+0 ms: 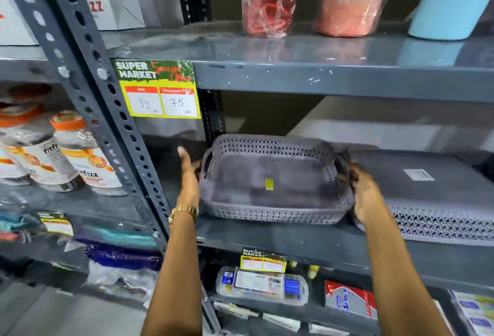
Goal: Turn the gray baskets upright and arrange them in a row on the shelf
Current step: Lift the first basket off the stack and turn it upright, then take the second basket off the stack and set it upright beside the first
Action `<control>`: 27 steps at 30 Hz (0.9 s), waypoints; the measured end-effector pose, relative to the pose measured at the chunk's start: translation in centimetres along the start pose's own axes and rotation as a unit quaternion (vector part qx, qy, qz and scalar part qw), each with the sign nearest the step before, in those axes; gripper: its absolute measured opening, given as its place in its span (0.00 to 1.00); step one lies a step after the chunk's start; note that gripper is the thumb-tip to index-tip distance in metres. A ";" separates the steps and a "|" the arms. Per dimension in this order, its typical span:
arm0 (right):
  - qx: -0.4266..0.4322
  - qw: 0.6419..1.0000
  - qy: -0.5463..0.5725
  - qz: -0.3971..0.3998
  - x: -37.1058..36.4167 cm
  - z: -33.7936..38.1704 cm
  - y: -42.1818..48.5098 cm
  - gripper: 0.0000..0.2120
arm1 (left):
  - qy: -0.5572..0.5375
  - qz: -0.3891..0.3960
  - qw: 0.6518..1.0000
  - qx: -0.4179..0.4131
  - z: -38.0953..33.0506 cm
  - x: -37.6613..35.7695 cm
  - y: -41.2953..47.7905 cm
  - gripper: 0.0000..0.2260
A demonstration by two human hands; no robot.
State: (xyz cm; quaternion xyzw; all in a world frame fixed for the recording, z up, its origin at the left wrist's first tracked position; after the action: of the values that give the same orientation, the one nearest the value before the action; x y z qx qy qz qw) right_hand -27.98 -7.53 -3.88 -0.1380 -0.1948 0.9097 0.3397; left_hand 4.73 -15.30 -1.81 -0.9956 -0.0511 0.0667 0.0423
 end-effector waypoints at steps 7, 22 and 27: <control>0.067 0.988 -0.133 -0.038 -0.8 -3.9 -1.5 0.15 | 0.225 -0.023 0.973 -0.035 2.3 0.4 -1.1 0.23; 0.090 0.989 -0.065 0.097 8.3 1.6 -6.1 0.12 | 0.431 0.006 0.854 -0.293 0.4 -11.9 -6.9 0.16; 0.180 0.981 -0.070 -0.027 18.9 6.6 -2.9 0.10 | 0.184 0.173 0.935 -0.250 1.0 -24.0 -13.0 0.11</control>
State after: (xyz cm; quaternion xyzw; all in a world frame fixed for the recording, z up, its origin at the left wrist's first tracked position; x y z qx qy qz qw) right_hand -42.76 5.46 1.05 -0.0047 -0.0548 0.9277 0.3693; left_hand -20.36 -4.89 1.45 -0.9622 0.1159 -0.1260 -0.2117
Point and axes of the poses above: each hand's wrist, its own y-axis towards the middle knuckle, its own x-axis out of the back of the hand, z = x × y, the point moved 1 cm from there along y, towards the middle knuckle, and after that the axes turned 8 degrees about -x, right-handed, at the moved point
